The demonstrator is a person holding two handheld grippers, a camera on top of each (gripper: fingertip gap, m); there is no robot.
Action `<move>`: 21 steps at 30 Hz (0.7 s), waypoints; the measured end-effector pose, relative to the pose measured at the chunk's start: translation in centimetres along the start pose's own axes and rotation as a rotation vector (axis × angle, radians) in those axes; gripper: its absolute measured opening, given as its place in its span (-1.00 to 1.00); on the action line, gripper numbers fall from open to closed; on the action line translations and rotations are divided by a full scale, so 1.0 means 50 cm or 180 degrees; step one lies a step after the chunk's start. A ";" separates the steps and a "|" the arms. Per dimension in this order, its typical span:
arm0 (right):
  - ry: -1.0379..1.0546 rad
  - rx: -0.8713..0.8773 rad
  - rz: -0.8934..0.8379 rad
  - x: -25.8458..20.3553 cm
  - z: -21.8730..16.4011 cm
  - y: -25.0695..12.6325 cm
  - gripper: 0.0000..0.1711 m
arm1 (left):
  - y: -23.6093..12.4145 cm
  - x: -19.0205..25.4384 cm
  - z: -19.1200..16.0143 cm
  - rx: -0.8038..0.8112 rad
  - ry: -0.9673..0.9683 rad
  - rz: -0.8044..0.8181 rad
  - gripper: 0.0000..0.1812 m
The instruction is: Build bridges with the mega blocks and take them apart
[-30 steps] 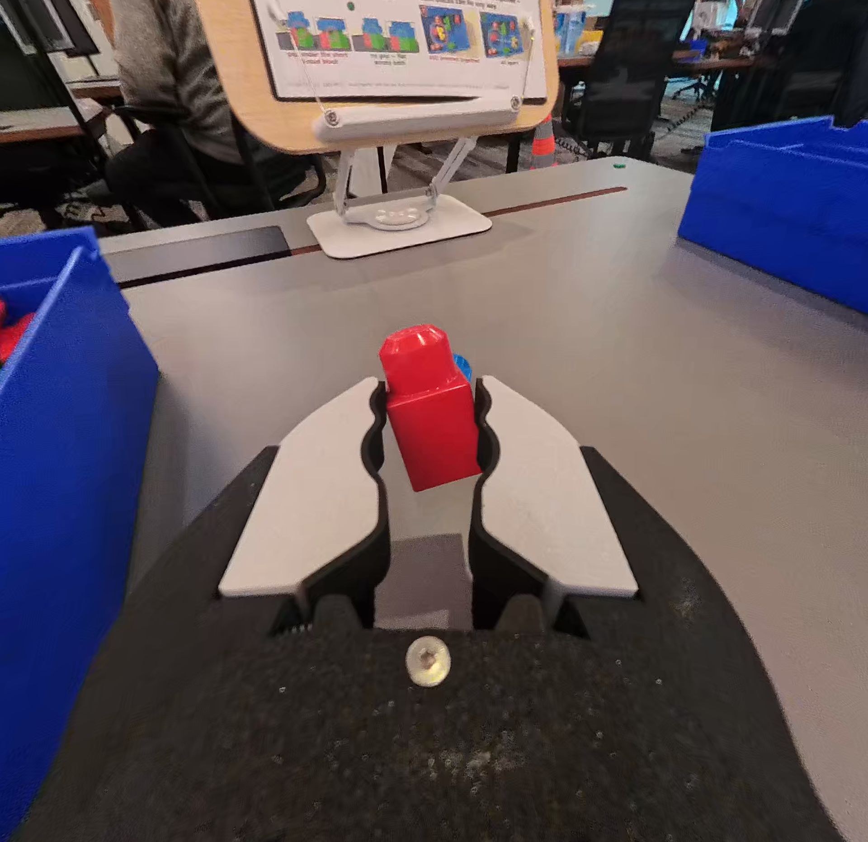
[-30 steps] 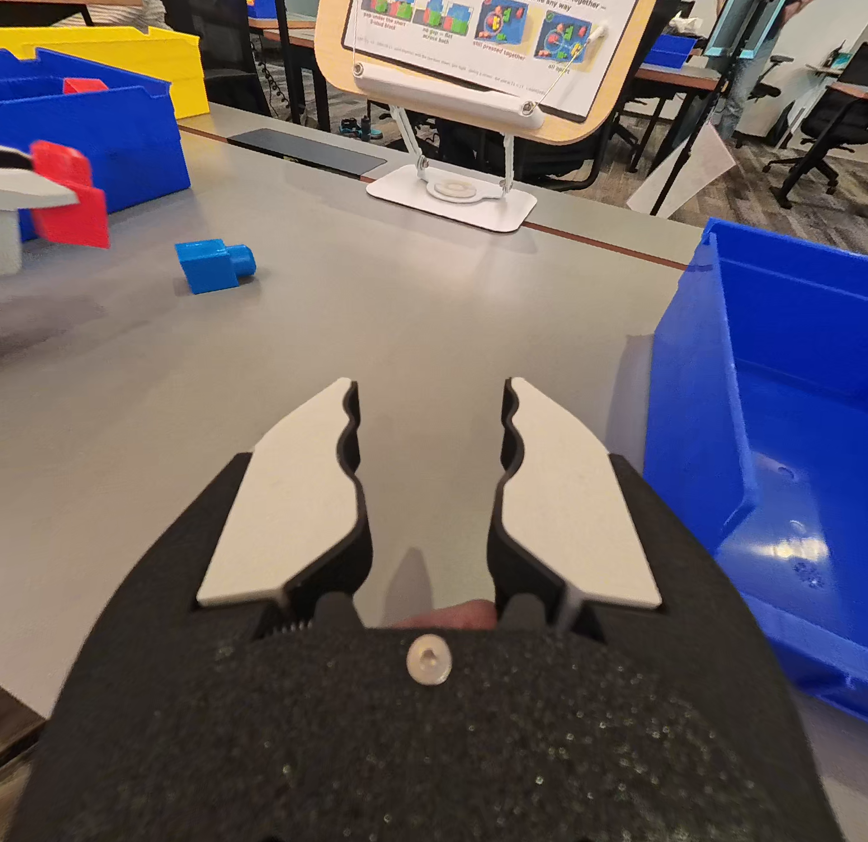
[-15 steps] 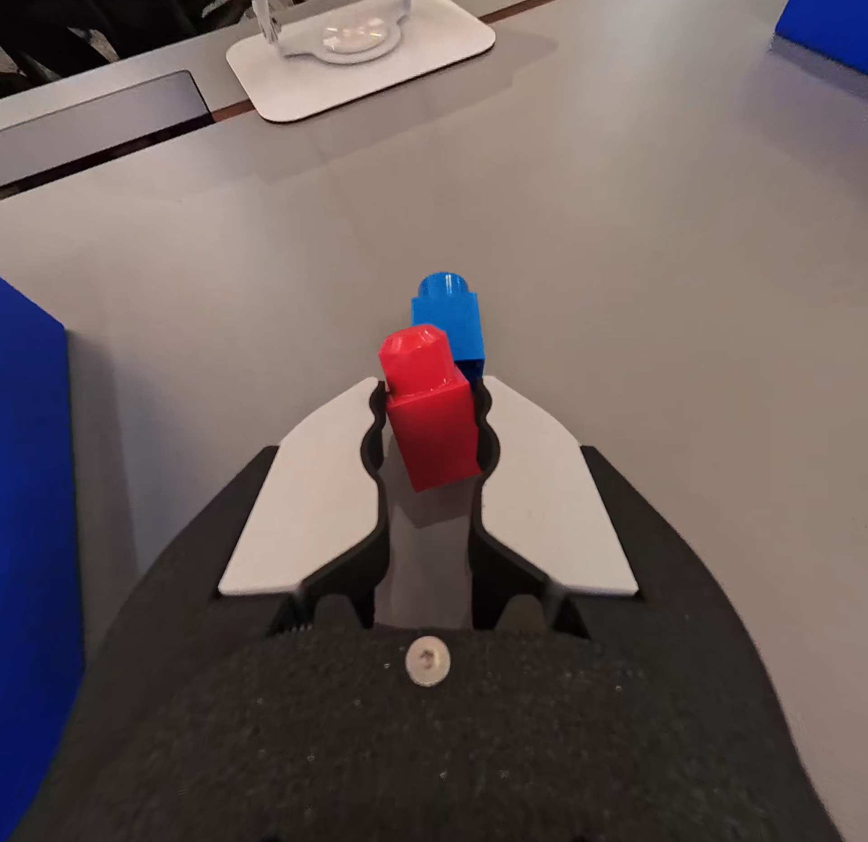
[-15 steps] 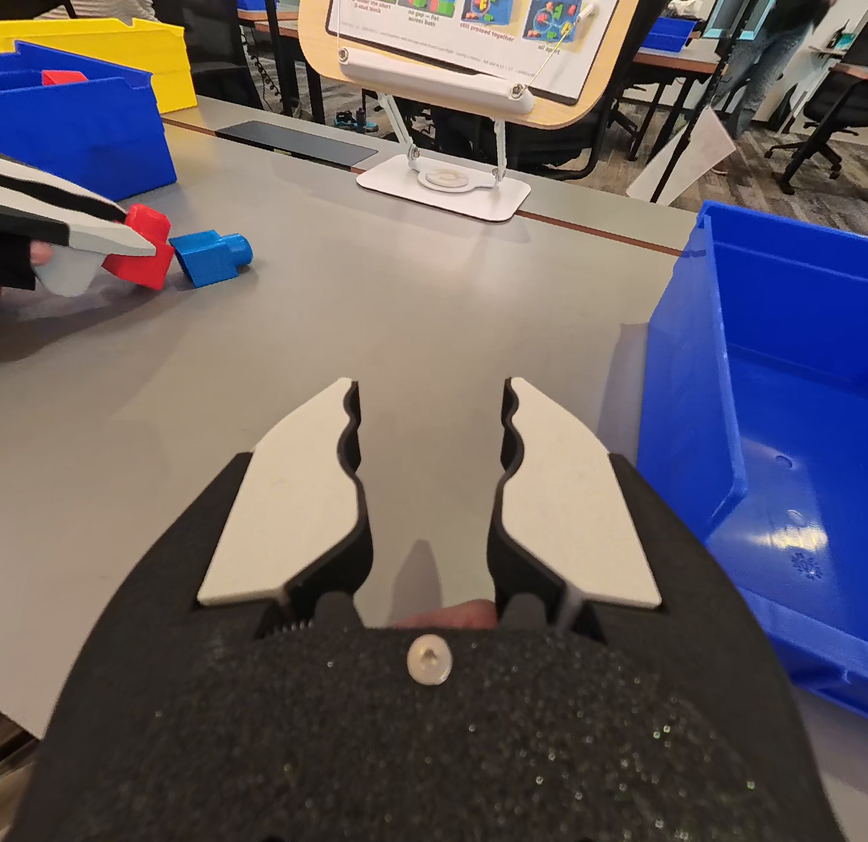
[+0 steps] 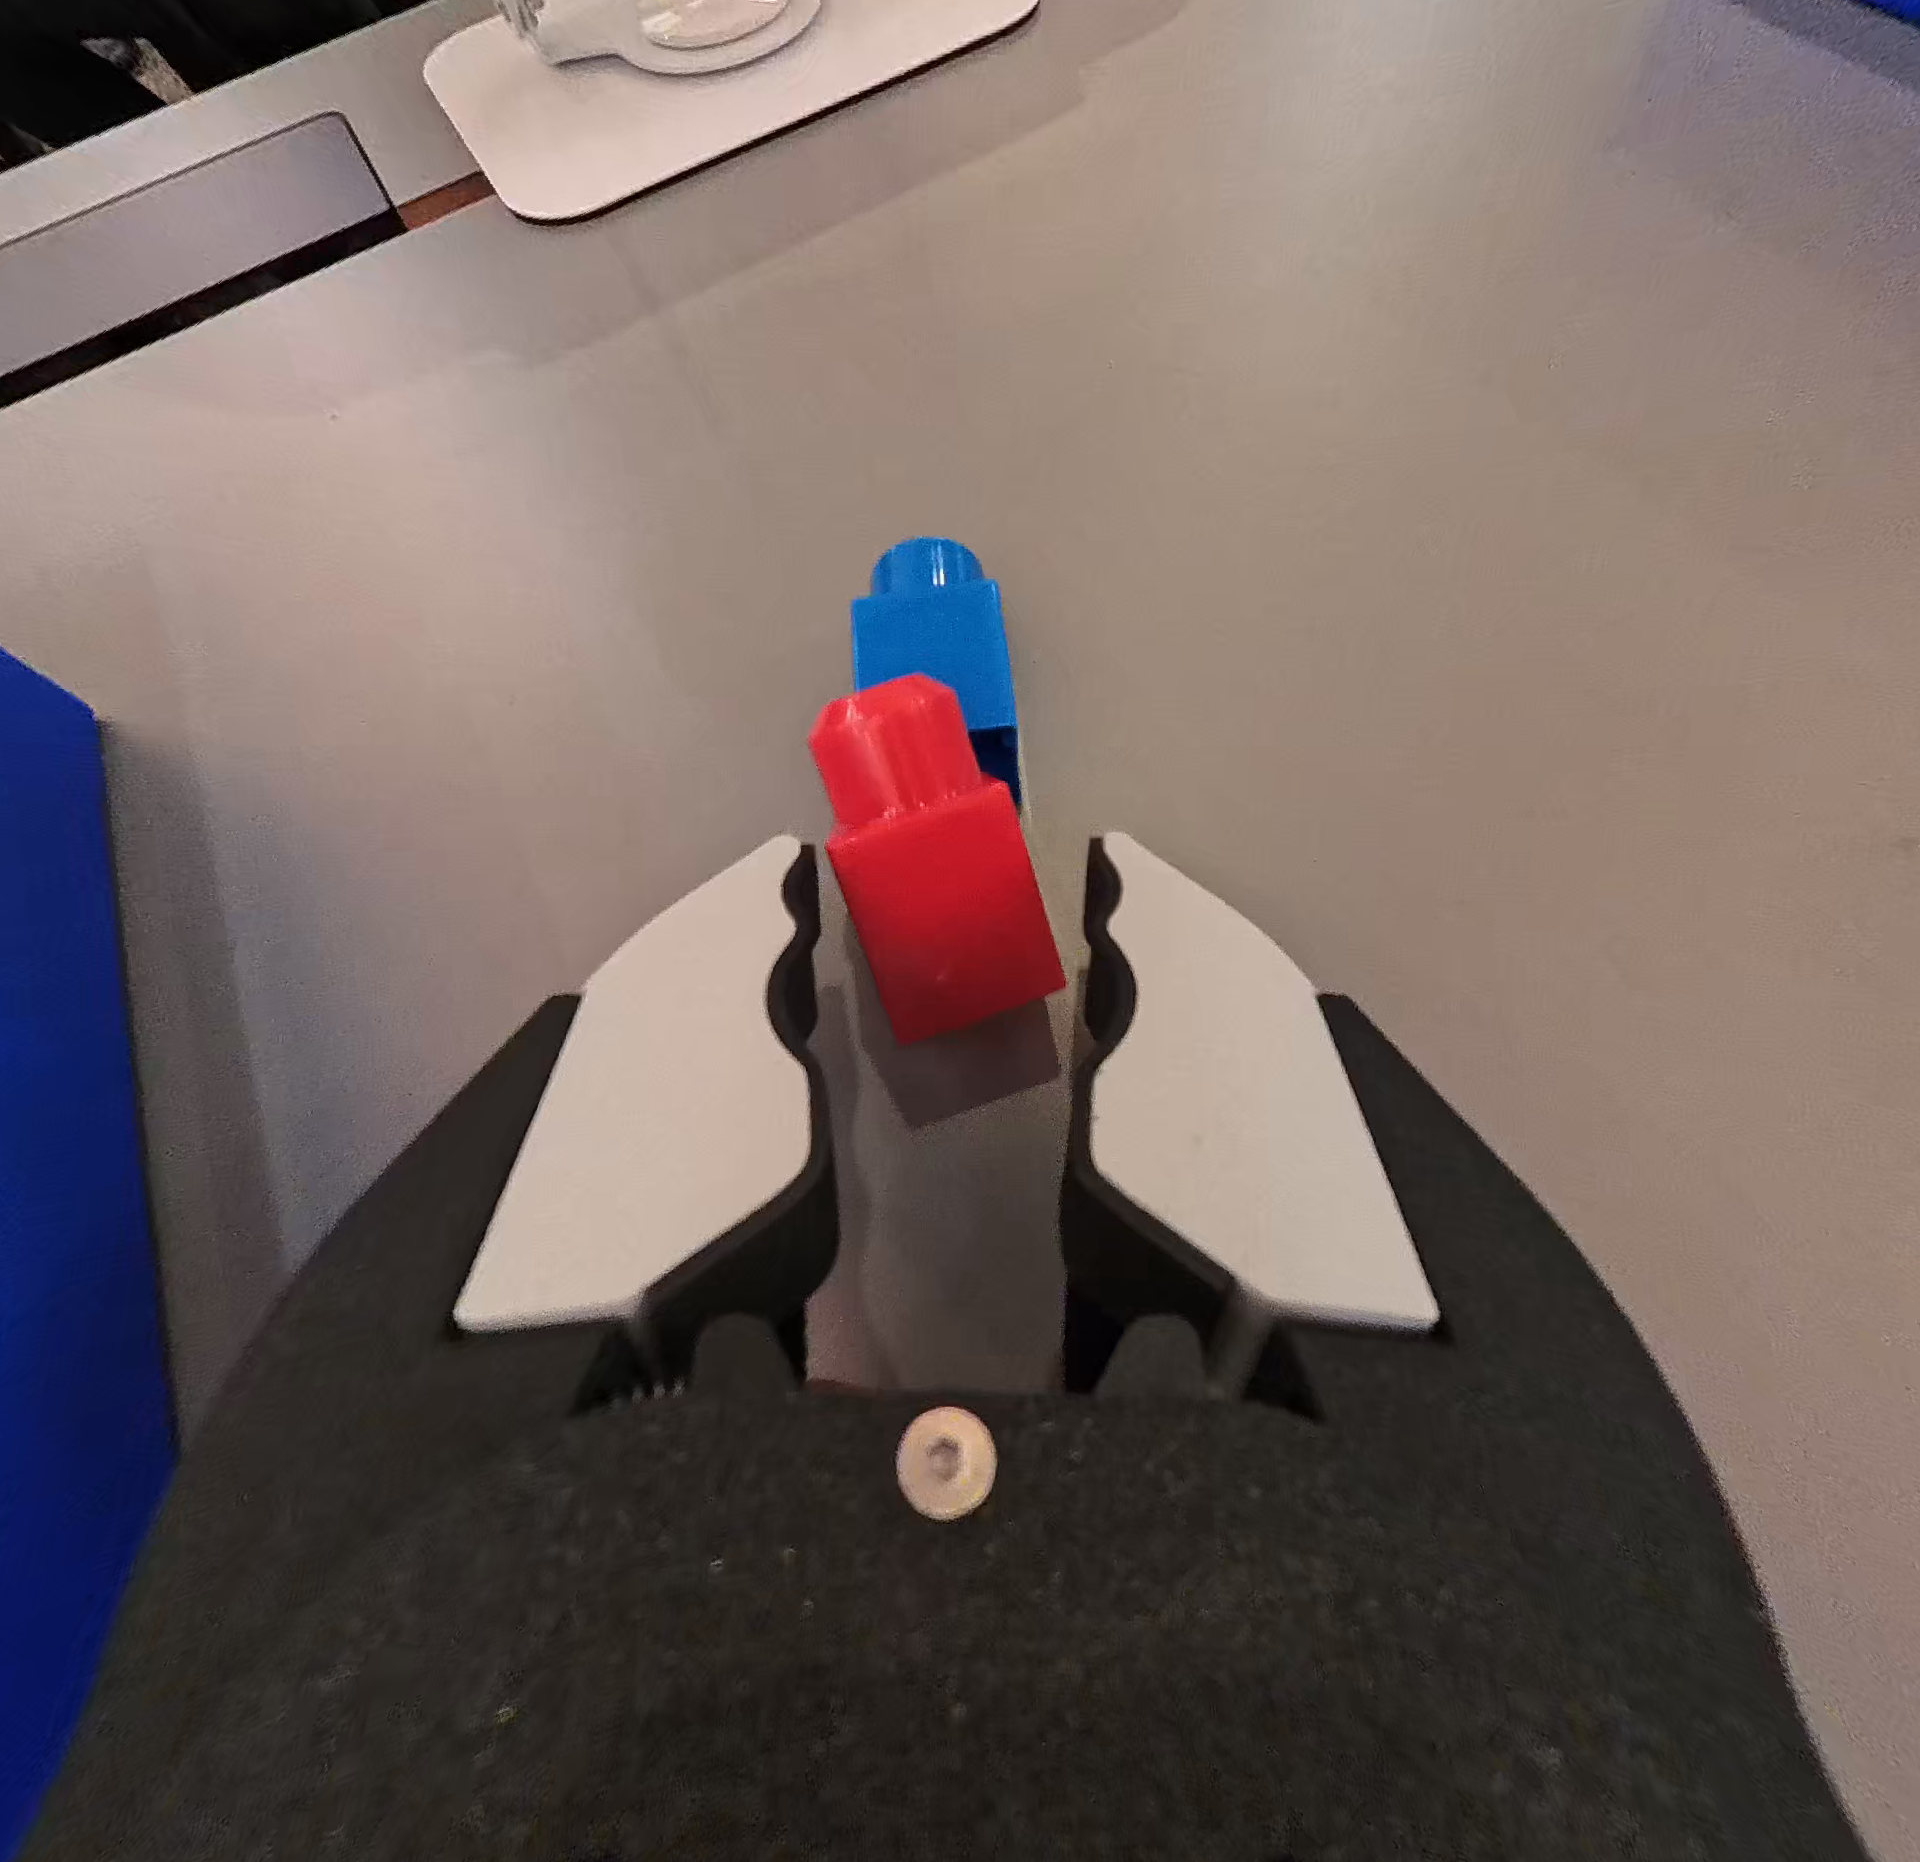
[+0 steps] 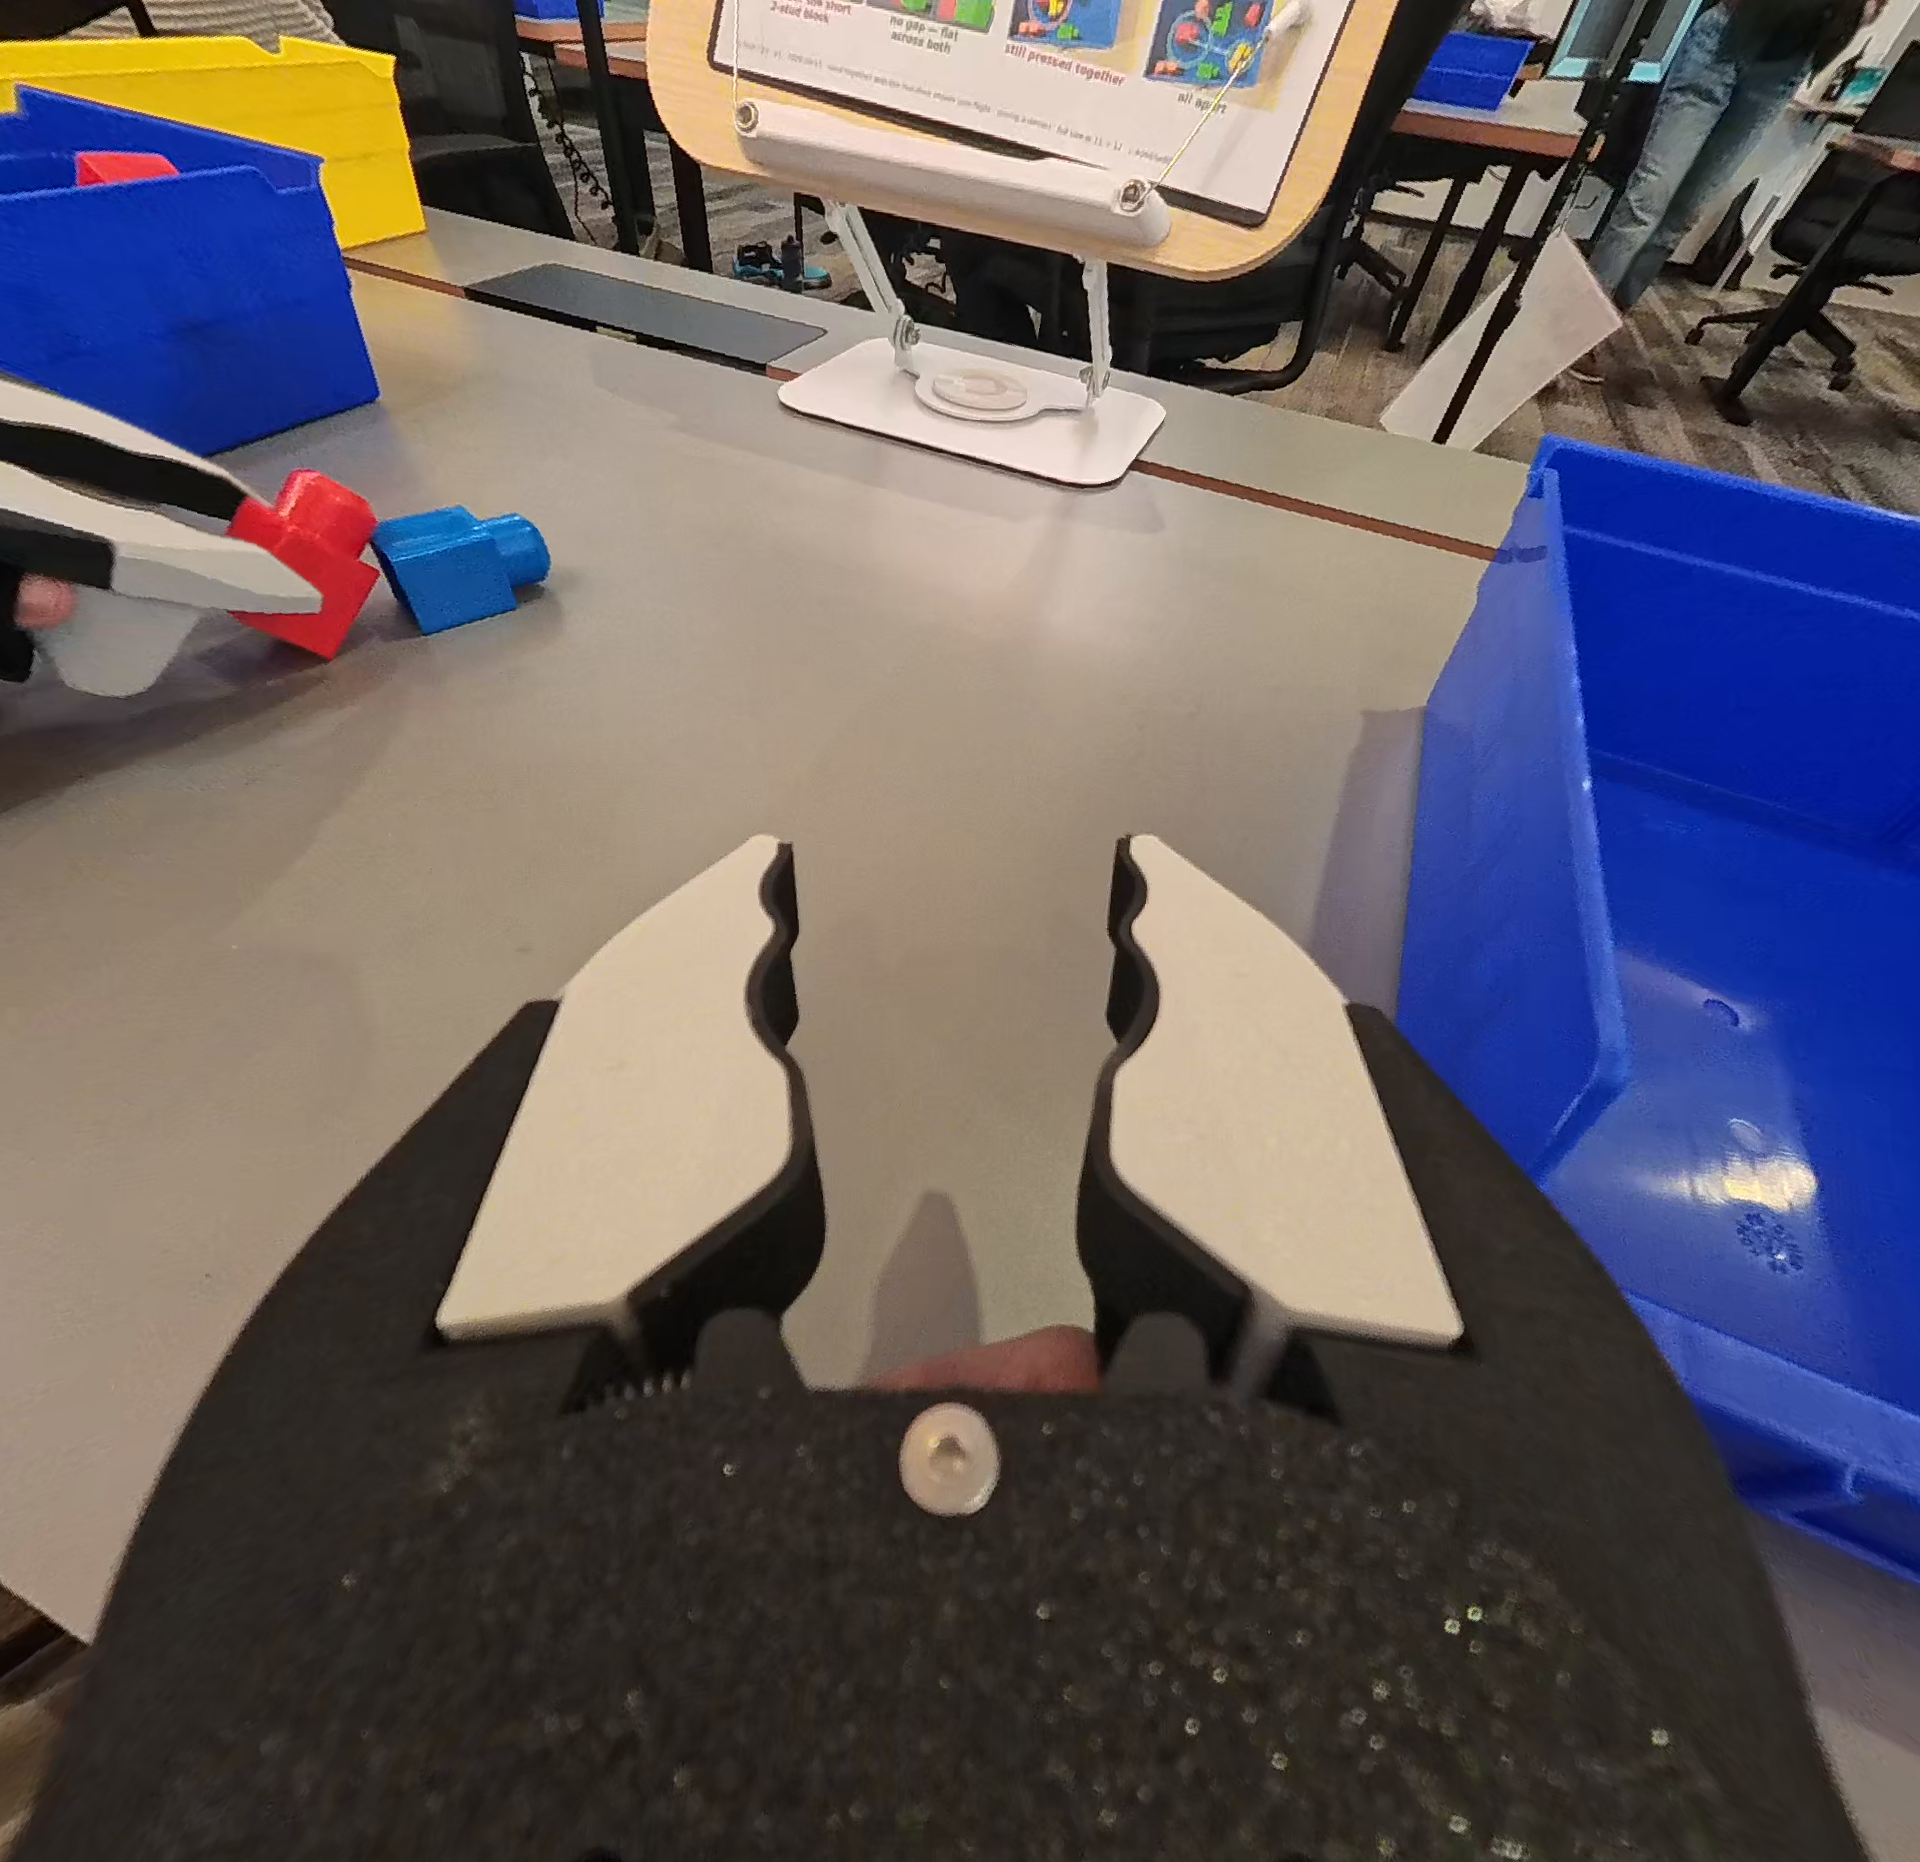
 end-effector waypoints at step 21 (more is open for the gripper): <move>0.0206 0.0051 0.0110 -0.004 0.016 -0.003 -0.33 | -0.297 0.100 -0.033 0.1067 -0.0593 0.0443 -0.52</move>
Point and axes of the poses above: each gripper's, where its closed fingertips meet, y out along the fingers, z out of its top, x = y × z across the jaws, the point moved 4 cm from there along -y, back along the fingers, and after that the axes turned 9 degrees about -z, right-handed, at the moved point
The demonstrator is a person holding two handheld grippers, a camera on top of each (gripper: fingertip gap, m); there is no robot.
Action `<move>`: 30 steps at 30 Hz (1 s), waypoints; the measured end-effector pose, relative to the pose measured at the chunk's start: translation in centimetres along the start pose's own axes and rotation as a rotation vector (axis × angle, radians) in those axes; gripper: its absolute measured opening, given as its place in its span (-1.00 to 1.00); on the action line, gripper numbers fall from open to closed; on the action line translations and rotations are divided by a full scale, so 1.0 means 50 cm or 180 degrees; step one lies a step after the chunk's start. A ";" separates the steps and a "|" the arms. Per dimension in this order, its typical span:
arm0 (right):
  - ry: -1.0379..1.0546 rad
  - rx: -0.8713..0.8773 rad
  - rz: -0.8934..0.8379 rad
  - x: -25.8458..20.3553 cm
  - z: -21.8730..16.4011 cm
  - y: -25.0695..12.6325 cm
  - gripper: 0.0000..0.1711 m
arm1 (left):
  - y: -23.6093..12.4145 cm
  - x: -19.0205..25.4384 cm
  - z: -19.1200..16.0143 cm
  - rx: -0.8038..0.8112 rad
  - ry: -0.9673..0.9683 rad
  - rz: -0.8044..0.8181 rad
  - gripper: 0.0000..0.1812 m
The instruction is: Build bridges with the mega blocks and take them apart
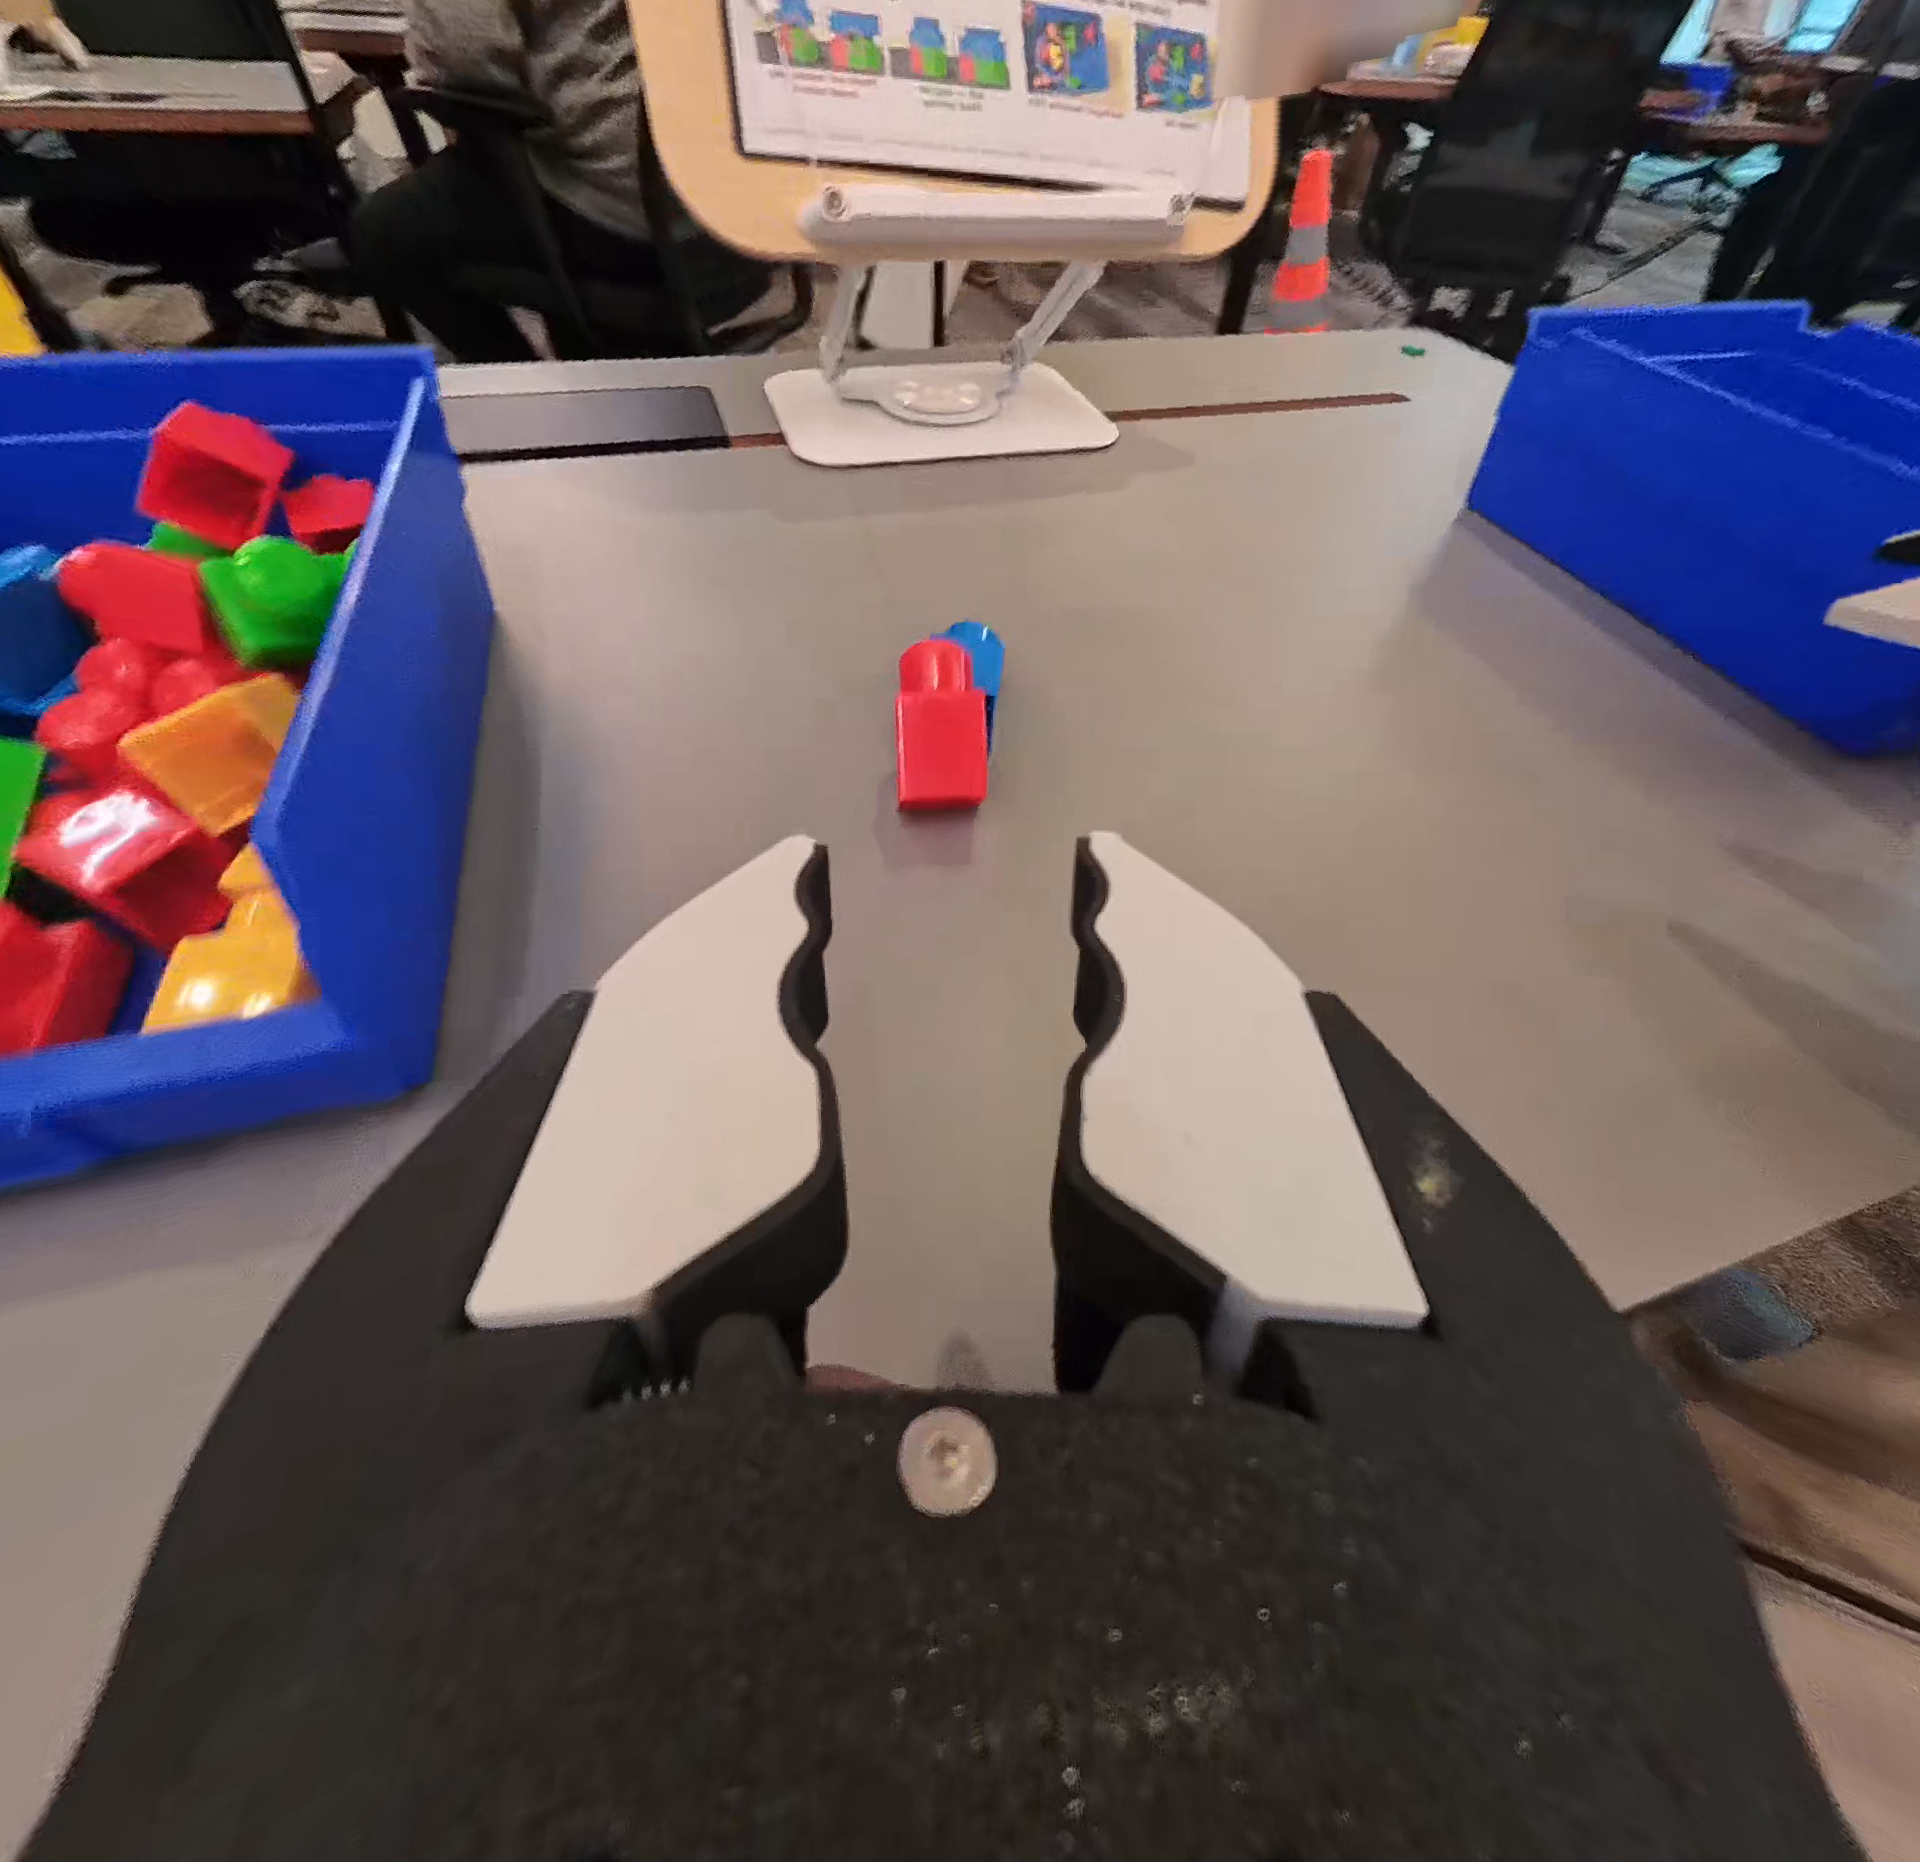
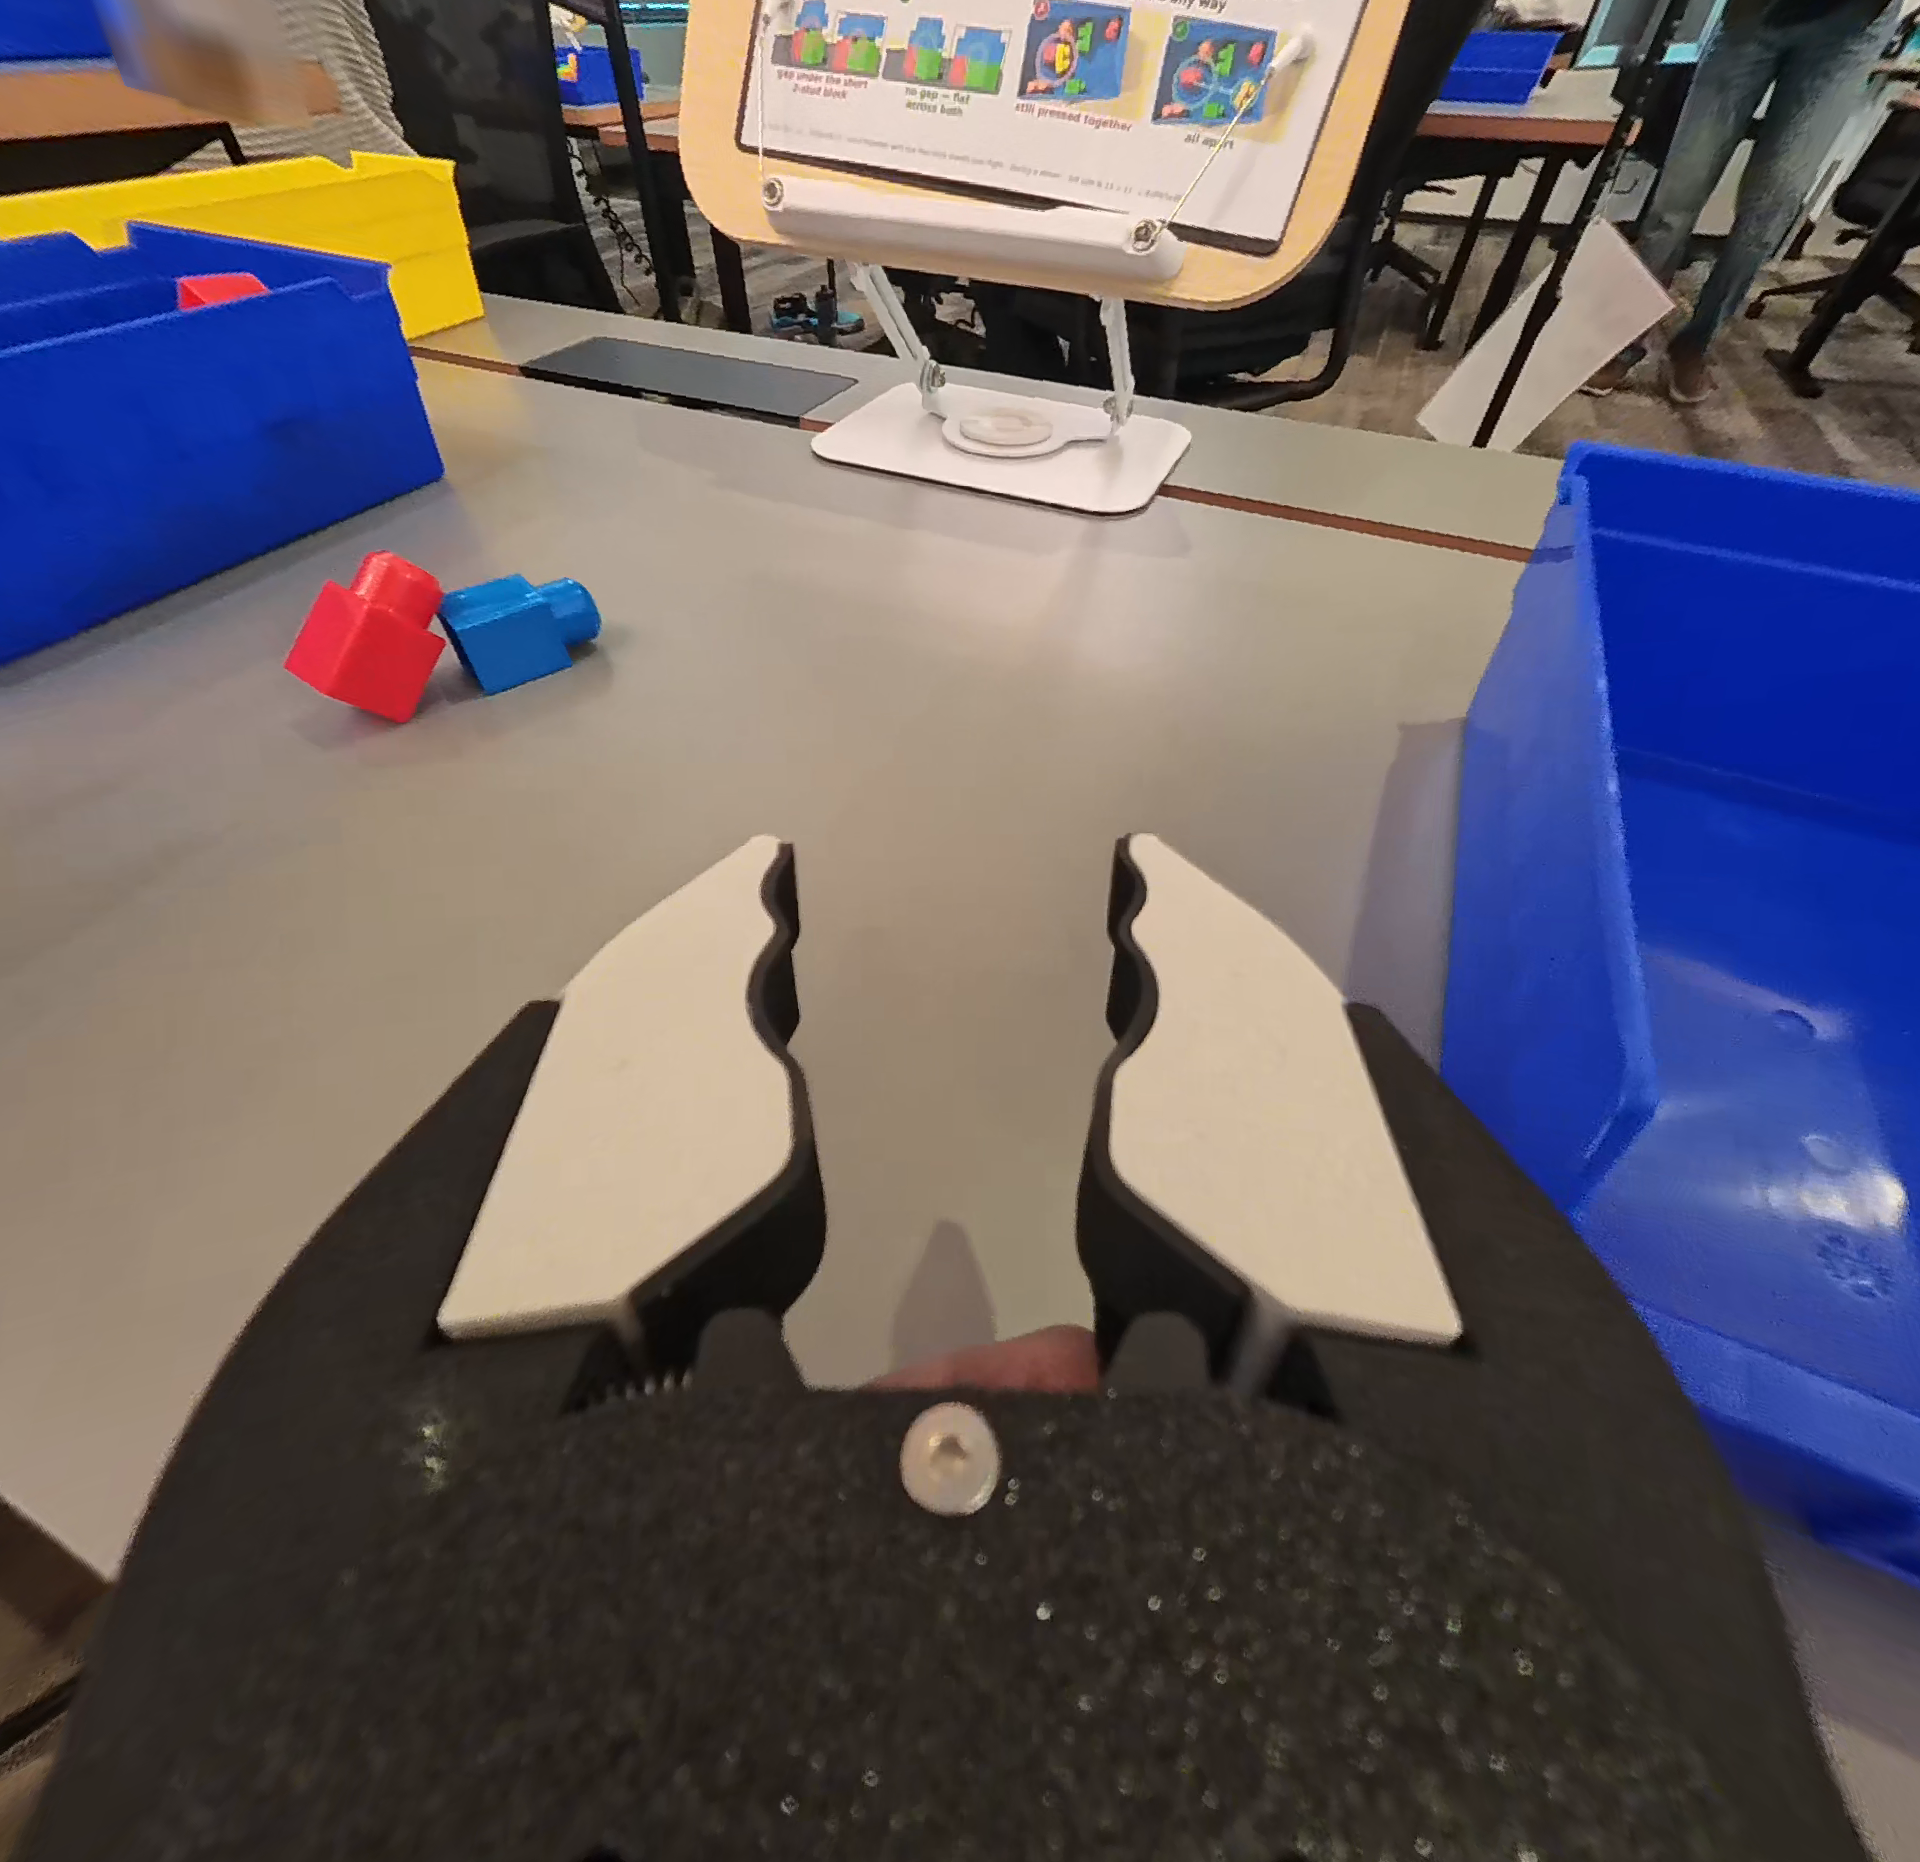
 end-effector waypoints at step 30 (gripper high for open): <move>-0.0173 -0.0014 0.0086 -0.051 0.013 0.003 -0.33 | -0.087 -0.294 0.064 -0.1003 0.0536 0.0601 -0.39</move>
Point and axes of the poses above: each gripper's, where its closed fingertips meet, y out along the fingers, z out of its top, x = y × z across the jaws, the point moved 4 cm from there along -y, back along the fingers, and after that the axes turned 9 degrees about -z, right-handed, at the moved point
